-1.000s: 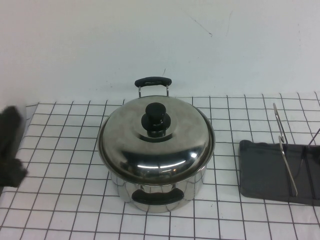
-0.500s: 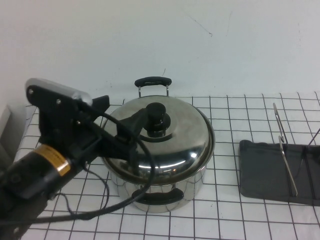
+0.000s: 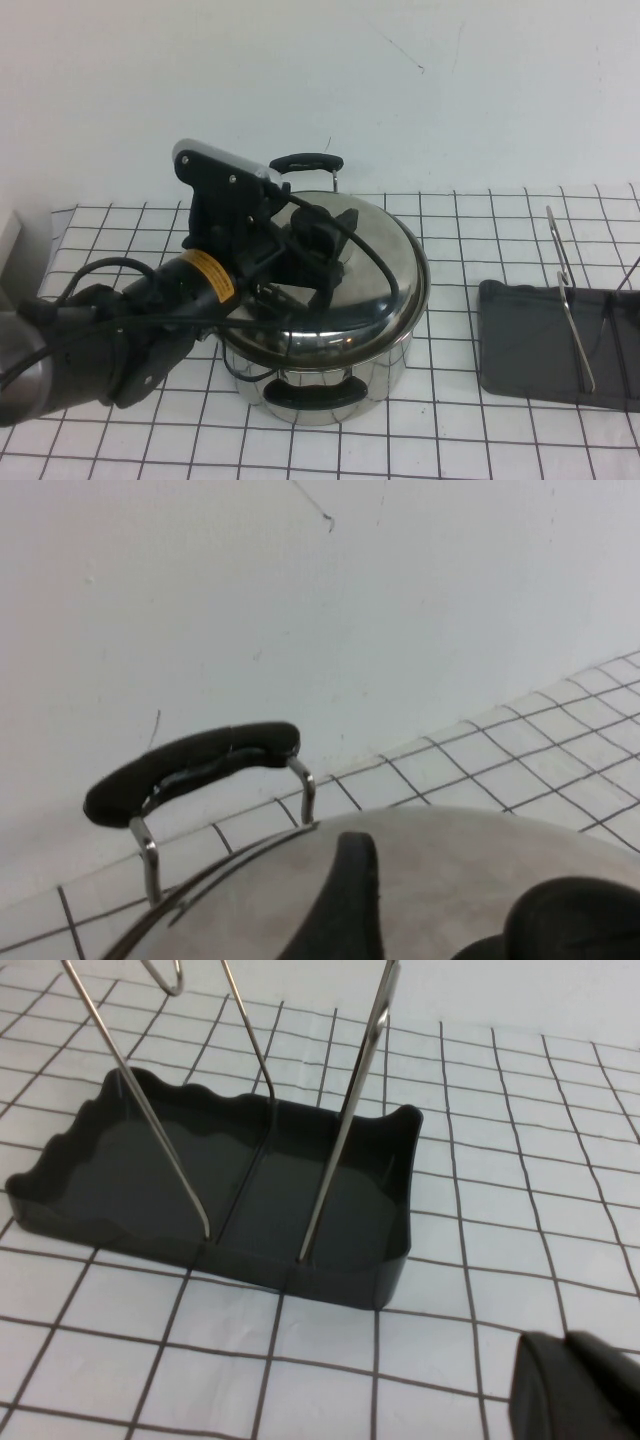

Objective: Put pot lid on rack
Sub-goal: Open the pot, then hand over the pot lid

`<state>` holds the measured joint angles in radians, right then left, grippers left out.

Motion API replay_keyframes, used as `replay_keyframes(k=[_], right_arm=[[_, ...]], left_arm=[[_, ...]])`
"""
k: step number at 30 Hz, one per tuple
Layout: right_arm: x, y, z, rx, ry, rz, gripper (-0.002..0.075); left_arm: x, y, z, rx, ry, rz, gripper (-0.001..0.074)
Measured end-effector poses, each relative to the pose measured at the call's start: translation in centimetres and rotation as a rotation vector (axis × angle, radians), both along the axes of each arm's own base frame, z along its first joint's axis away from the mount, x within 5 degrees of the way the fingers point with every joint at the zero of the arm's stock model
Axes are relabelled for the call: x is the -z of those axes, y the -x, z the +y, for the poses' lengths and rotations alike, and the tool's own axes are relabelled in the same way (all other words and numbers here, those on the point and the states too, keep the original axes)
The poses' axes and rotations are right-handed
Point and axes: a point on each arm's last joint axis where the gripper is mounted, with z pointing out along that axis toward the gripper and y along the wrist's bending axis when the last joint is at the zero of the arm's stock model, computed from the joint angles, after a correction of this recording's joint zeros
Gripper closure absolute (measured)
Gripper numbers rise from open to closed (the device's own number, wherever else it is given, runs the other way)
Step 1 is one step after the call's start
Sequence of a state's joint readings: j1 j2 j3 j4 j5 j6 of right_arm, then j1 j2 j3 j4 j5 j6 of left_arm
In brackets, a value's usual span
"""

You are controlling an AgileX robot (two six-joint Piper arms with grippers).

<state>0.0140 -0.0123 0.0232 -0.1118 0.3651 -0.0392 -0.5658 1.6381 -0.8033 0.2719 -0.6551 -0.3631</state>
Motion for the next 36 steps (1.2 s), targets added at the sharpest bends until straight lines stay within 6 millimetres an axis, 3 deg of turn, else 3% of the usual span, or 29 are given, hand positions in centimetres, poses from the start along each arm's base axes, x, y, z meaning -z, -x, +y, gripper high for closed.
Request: replay_keyframes(k=[5, 10, 17, 22, 26, 28, 32, 34, 36], right_arm=[[0.0, 0.0, 0.0, 0.0, 0.0, 0.0, 0.0728], [0.0, 0.0, 0.0, 0.0, 0.0, 0.0, 0.0728], [0.0, 0.0, 0.0, 0.0, 0.0, 0.0, 0.0728], [0.0, 0.0, 0.0, 0.0, 0.0, 0.0, 0.0728], [0.0, 0.0, 0.0, 0.006, -0.02, -0.005, 0.0728], [-0.2, -0.1, 0.4, 0.026, -0.221, -0.03, 0.0728], [-1.4, -0.3, 1.6, 0.102, -0.979, -0.099, 0.0728], [-2.0, -0.4, 1.7, 0.115, -1.168, -0.131, 0.0728], [-2.3, -0.5, 1.6, 0.113, -1.208, -0.169, 0.0728]], left_arm=[[1.4, -0.5, -0.4, 0.0, -0.005, 0.031, 0.0163], [1.4, -0.6, -0.5, 0.014, 0.014, 0.006, 0.0419], [0.3, -0.5, -0.8, 0.04, 0.094, -0.082, 0.0418], [-2.6, 0.6, -0.7, 0.108, 0.172, -0.191, 0.0418], [-5.2, 2.2, -0.6, 0.207, 0.357, -0.117, 0.0418], [-6.1, 2.9, -0.7, 0.268, 0.528, -0.002, 0.0418], [-6.7, 3.3, -0.8, 0.342, 0.745, 0.176, 0.0418], [-6.4, 3.2, -0.9, 0.351, 0.776, 0.213, 0.0418], [-5.9, 2.9, -1.0, 0.347, 0.784, 0.245, 0.0418]])
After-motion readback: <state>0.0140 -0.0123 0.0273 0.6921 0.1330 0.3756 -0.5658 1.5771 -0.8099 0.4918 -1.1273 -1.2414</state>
